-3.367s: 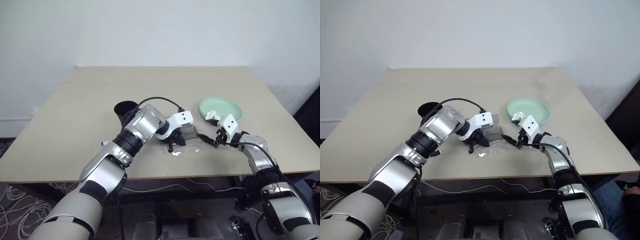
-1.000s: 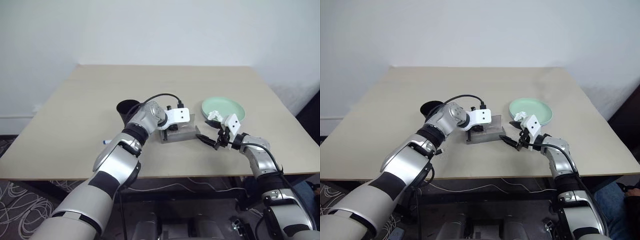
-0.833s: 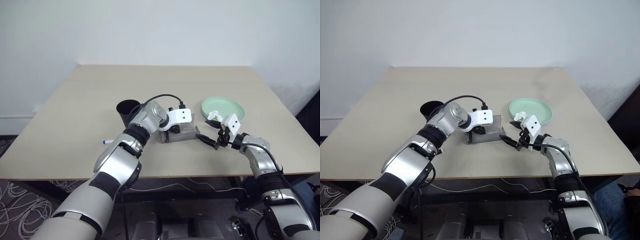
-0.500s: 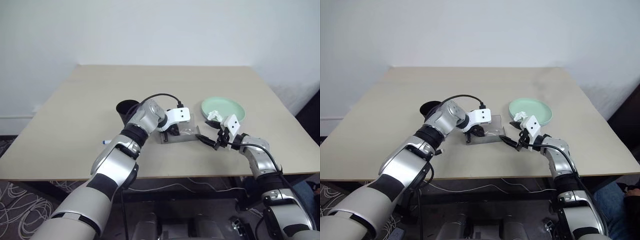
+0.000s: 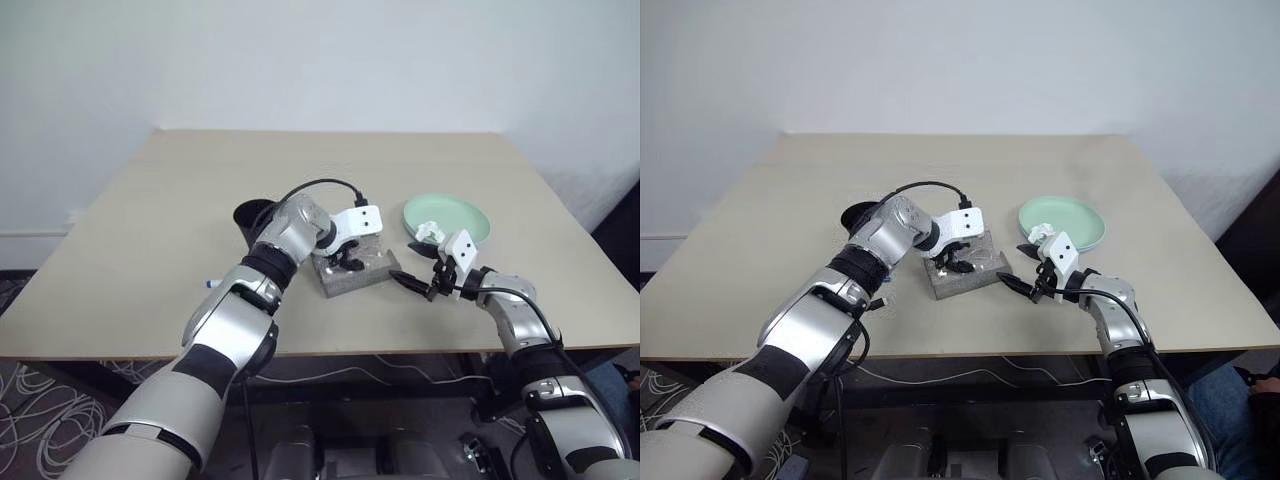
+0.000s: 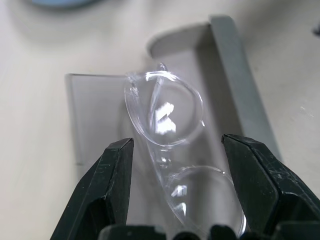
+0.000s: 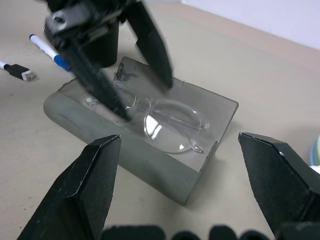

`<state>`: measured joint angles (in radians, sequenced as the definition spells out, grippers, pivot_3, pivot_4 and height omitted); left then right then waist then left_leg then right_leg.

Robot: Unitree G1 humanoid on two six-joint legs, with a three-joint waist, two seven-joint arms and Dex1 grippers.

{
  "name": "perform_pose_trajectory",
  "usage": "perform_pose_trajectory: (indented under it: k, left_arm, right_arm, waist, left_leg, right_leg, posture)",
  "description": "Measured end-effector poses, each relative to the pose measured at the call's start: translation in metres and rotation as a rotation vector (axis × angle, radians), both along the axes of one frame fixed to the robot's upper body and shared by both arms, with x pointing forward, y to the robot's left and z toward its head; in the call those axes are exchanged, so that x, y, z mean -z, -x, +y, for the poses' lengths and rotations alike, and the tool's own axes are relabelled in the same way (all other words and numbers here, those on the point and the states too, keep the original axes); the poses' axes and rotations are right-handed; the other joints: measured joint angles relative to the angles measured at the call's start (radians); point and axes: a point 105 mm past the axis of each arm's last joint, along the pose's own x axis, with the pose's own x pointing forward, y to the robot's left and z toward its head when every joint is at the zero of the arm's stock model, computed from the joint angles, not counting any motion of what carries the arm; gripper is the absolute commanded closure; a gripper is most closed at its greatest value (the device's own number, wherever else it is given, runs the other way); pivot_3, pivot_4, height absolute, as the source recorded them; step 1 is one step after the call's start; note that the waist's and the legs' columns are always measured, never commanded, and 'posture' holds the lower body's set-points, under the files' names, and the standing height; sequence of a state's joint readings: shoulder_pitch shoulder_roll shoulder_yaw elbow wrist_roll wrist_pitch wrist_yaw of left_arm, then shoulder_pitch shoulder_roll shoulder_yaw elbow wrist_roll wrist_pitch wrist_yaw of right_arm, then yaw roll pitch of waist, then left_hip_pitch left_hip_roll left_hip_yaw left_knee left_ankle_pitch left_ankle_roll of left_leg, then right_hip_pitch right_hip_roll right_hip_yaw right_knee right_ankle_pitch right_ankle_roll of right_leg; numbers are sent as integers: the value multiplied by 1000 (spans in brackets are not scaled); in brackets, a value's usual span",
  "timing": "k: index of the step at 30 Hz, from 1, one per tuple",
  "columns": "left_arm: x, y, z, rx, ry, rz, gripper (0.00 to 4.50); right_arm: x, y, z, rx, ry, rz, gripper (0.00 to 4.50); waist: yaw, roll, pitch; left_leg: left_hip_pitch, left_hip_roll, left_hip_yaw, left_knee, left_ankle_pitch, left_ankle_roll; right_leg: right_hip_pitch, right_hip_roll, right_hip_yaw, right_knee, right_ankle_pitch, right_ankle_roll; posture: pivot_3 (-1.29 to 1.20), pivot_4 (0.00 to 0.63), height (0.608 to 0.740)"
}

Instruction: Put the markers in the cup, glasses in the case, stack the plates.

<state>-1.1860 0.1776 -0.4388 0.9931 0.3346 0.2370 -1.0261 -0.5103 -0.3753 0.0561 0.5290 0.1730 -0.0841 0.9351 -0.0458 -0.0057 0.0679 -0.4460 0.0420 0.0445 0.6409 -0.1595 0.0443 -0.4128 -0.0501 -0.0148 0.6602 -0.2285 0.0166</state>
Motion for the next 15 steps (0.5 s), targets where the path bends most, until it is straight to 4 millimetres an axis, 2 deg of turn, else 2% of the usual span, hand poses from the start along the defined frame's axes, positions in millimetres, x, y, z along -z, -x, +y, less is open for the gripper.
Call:
perform_pose_trajectory:
  k: [8, 13, 15]
  left_arm:
    - [-7, -8, 4, -36, 32, -34, 1479]
    - [-28, -30, 14, -109, 3, -212, 1479]
    - [-28, -35, 21, -123, -39, -267, 1854]
  right_arm:
    - [0, -1, 0, 2, 1, 0, 417]
    - [0, -1, 1, 2, 2, -1, 417]
    - [-1, -2, 1, 2, 7, -4, 417]
  waist:
    - [0, 0, 0]
    - [0, 0, 0]
    - [0, 0, 0]
  left_leg:
    - [0, 0, 0, 0, 0, 0]
    - [0, 0, 0, 0, 0, 0]
    - [0, 0, 1, 0, 0, 0]
  right_leg:
    - [0, 0, 0, 0, 0, 0]
    - [0, 0, 0, 0, 0, 0]
    - [0, 0, 0, 0, 0, 1]
  posture:
    - [0, 0, 738]
    - [0, 0, 738]
    - [0, 0, 738]
